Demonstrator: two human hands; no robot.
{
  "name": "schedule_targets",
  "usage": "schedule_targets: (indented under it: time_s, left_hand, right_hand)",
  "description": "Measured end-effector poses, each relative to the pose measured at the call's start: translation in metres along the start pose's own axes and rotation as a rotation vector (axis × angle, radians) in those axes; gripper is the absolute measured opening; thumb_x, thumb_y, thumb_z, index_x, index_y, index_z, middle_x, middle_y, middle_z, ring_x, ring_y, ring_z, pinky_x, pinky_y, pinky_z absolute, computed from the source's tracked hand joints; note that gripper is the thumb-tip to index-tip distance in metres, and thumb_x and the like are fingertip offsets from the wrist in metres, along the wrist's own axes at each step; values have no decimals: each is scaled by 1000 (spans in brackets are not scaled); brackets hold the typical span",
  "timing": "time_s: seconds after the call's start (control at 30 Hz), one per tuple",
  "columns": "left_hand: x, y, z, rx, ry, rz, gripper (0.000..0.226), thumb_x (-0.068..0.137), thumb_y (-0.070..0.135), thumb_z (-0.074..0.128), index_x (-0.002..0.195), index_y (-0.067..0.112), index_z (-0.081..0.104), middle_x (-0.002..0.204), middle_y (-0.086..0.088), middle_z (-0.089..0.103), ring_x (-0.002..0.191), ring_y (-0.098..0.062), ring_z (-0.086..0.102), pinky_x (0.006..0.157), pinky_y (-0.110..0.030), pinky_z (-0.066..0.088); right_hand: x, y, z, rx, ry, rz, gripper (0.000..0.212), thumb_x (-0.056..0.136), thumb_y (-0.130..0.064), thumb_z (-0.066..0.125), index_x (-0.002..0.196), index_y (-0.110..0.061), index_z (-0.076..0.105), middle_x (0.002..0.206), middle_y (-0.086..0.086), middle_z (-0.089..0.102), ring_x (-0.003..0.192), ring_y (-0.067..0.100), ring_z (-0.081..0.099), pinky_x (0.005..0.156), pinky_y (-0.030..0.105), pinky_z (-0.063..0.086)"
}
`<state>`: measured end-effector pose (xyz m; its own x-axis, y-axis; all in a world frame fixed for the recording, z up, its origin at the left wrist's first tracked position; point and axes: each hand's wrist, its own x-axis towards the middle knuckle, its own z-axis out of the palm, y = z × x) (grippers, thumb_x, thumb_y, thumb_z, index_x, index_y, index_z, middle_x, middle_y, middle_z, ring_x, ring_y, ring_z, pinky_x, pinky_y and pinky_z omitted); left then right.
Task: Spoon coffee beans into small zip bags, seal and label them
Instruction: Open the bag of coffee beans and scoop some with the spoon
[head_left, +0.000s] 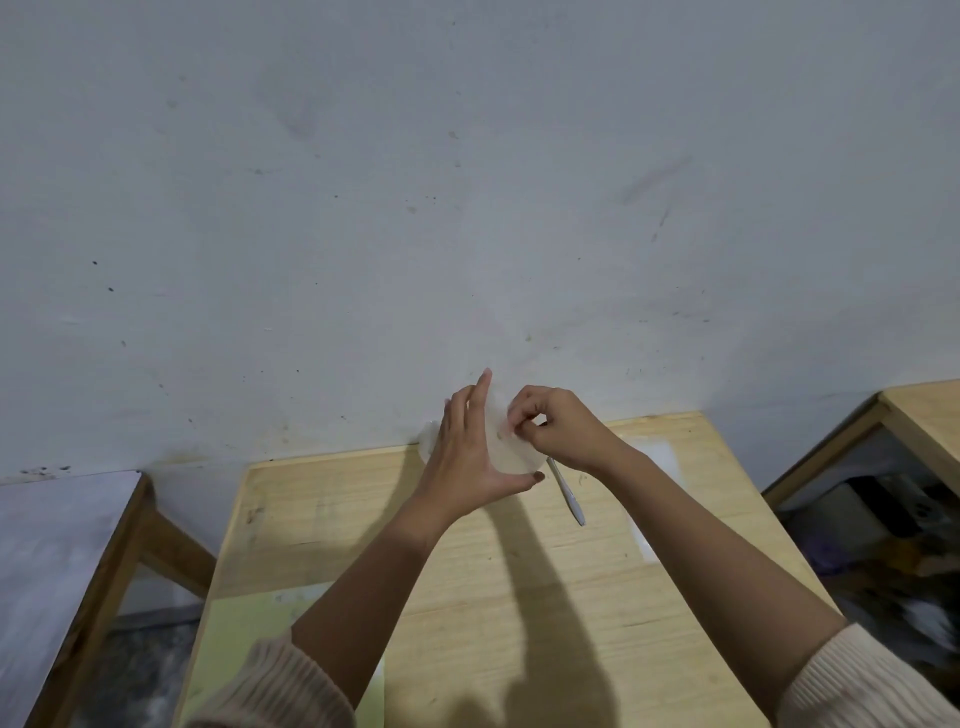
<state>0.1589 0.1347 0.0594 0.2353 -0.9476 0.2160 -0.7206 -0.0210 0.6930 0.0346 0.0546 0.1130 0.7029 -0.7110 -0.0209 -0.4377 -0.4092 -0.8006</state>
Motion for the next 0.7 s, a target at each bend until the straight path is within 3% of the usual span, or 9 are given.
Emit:
schedule_targets:
  time_s: [0.07, 0.17, 0.23, 0.3, 0.4, 0.5, 0.57, 0.63, 0.7]
  left_hand:
    - [0, -4, 3, 36, 39, 8, 127, 55, 51, 82, 147, 33, -4, 137, 5, 22, 129, -11, 30, 100, -38, 43]
    - [-1, -8, 5, 69, 68, 32, 122, 57, 50, 81, 147, 31, 1, 134, 4, 25, 125, -11, 33, 95, -33, 45]
    - [-1, -11, 5, 92, 73, 61, 118, 59, 48, 81, 148, 28, 6, 131, 1, 28, 121, -14, 37, 92, -32, 45]
    - [-2, -14, 5, 110, 96, 82, 113, 59, 45, 80, 147, 25, 12, 127, -1, 32, 115, -16, 41, 87, -32, 48]
    - [-3, -18, 4, 119, 123, 87, 110, 58, 44, 80, 144, 30, 12, 123, -1, 34, 112, -16, 42, 87, -31, 47]
    - [-6, -20, 4, 135, 99, 108, 110, 56, 45, 78, 142, 35, 9, 121, -1, 35, 112, -17, 41, 93, -34, 45]
    - [-8, -21, 4, 165, 99, 107, 110, 56, 50, 74, 143, 34, 9, 119, -1, 36, 110, -17, 42, 95, -32, 42]
    - [-9, -22, 4, 204, 98, 102, 111, 55, 57, 69, 145, 31, 8, 117, 0, 37, 108, -16, 43, 95, -30, 39]
    - [-11, -24, 4, 231, 91, 91, 113, 54, 58, 68, 145, 31, 8, 116, 1, 37, 107, -15, 41, 96, -30, 37]
  right_hand:
    - [0, -1, 0, -43, 10, -6, 30, 76, 8, 53, 66, -20, 62, 80, -9, 57, 73, 5, 55, 65, 12, 44]
    - [1, -1, 1, -104, 25, 31, 24, 71, 0, 64, 66, -23, 64, 85, 0, 60, 70, 9, 55, 69, 26, 51]
    - [1, -2, 3, -172, 20, 59, 9, 70, -11, 74, 77, -15, 71, 90, 5, 60, 69, 8, 53, 69, 29, 52]
    - [1, -3, 7, -229, 22, 78, 23, 68, -18, 78, 89, -9, 72, 93, 6, 57, 72, 8, 50, 69, 32, 53]
    - [1, -5, 12, -201, 40, 60, 21, 74, -14, 73, 95, -12, 74, 96, 4, 54, 81, 9, 50, 68, 27, 53]
    - [1, -7, 17, -201, -4, 45, 16, 78, -1, 64, 86, -9, 76, 99, 5, 60, 84, 13, 53, 68, 17, 42]
    - [2, -10, 21, -225, 10, 74, 22, 76, 4, 55, 70, -9, 72, 75, 7, 63, 71, 21, 53, 61, 23, 42]
    - [3, -13, 24, -281, 58, 81, 33, 71, 7, 46, 48, -15, 55, 47, -2, 44, 55, 20, 39, 49, 22, 32]
    - [4, -17, 25, -297, 89, 75, 40, 67, 9, 44, 41, -22, 42, 41, -8, 35, 45, 12, 31, 44, 15, 22]
